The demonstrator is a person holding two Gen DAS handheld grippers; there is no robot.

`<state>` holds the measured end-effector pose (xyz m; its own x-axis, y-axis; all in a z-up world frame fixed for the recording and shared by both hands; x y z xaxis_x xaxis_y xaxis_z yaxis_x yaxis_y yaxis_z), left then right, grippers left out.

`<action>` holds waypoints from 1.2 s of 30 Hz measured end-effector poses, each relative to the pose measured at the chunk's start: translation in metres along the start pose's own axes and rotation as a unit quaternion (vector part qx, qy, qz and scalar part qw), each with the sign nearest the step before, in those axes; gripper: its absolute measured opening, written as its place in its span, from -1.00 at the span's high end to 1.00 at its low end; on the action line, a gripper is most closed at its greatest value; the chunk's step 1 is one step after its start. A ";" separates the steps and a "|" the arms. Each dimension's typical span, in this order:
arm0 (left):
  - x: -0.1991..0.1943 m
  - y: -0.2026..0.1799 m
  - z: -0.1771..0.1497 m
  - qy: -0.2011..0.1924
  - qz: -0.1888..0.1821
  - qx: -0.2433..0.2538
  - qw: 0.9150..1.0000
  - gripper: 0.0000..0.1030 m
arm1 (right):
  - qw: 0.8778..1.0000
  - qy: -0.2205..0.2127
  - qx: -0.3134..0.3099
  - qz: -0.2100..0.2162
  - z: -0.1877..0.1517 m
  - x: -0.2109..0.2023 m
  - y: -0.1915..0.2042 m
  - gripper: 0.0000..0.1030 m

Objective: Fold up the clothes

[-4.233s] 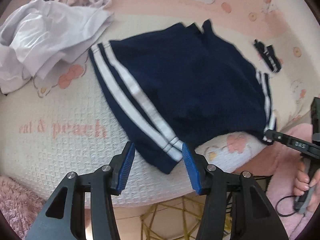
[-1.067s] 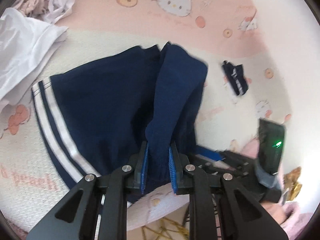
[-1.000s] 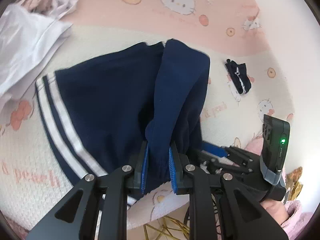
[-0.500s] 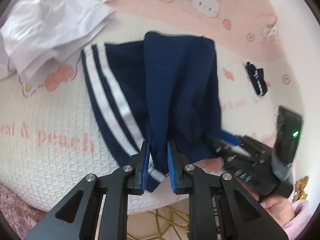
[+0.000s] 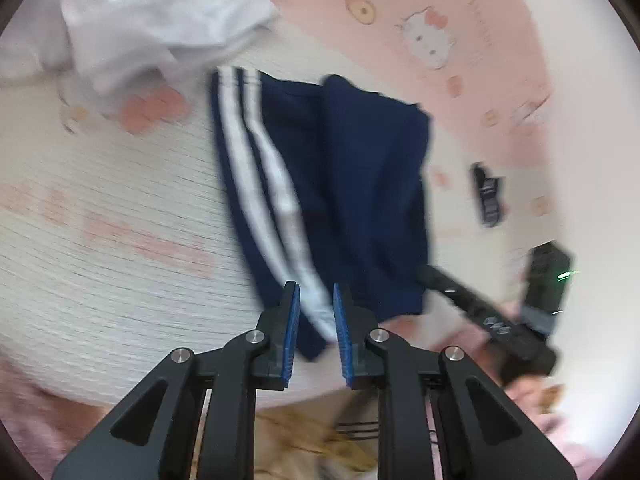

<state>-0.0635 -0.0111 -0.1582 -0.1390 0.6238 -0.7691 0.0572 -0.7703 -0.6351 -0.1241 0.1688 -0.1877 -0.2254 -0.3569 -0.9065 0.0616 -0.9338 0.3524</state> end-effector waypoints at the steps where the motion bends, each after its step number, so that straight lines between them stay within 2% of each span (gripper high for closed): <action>1: 0.000 -0.001 0.000 0.001 -0.008 0.000 1.000 0.25 | 1.000 -0.004 0.005 0.008 0.002 -0.002 0.001 0.17; 3: 0.009 -0.012 -0.001 0.005 -0.020 0.009 1.000 -0.14 | 1.000 -0.008 0.012 0.019 0.005 -0.003 0.002 0.17; 5: 0.018 -0.021 -0.003 0.012 -0.025 0.019 0.999 -0.14 | 1.000 -0.007 0.015 0.022 0.006 -0.002 0.003 0.17; 7: 0.031 -0.023 -0.006 0.019 0.007 0.040 0.999 -0.14 | 1.000 -0.005 0.015 0.018 0.006 0.000 0.003 0.17; 8: 0.038 -0.023 -0.006 0.024 0.026 0.052 0.998 -0.12 | 1.000 -0.005 0.014 0.016 0.006 0.000 0.003 0.17; 10: 0.047 -0.024 -0.006 0.026 0.042 0.056 0.997 0.22 | 1.000 -0.011 0.012 0.014 0.005 -0.003 0.002 0.17; 13: 0.049 -0.032 -0.001 0.013 0.048 0.067 0.997 0.57 | 1.000 -0.025 0.003 0.010 0.004 -0.011 0.003 0.17; 15: 0.044 -0.038 -0.001 0.005 0.058 0.078 0.995 0.60 | 0.999 -0.034 -0.006 0.002 0.001 -0.016 0.007 0.17; 19: 0.019 -0.043 0.000 -0.027 0.050 0.065 0.996 0.64 | 0.998 -0.062 -0.018 -0.010 0.003 -0.027 0.017 0.17; 23: -0.004 -0.046 0.002 -0.050 0.043 0.057 0.996 0.64 | 0.994 -0.087 -0.059 -0.016 0.000 -0.043 0.036 0.17; 28: -0.008 -0.039 0.001 -0.045 0.061 0.060 0.995 0.64 | 0.996 -0.051 -0.075 -0.018 -0.018 -0.031 0.028 0.17; 32: 0.000 -0.024 -0.001 -0.029 0.057 0.042 0.997 0.64 | 0.998 -0.041 -0.037 -0.015 -0.017 -0.031 0.007 0.17; 36: -0.001 -0.020 0.001 -0.035 0.034 0.030 0.998 0.64 | 0.999 -0.031 0.001 -0.010 -0.016 -0.031 -0.013 0.17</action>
<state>-0.0651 0.0036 -0.1441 -0.2051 0.5608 -0.8021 0.0102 -0.8183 -0.5747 -0.1021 0.1919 -0.1684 -0.2869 -0.3359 -0.8971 0.0538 -0.9407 0.3350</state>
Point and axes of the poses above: each gripper's, at about its wrist camera, not at the fingertips, and x roughly the way its jaws point, y to its left, z to its top, the point moved 9 cm from there along x, roughly the way its jaws point, and after that the axes turned 7 degrees about y, right-handed, at the moved point
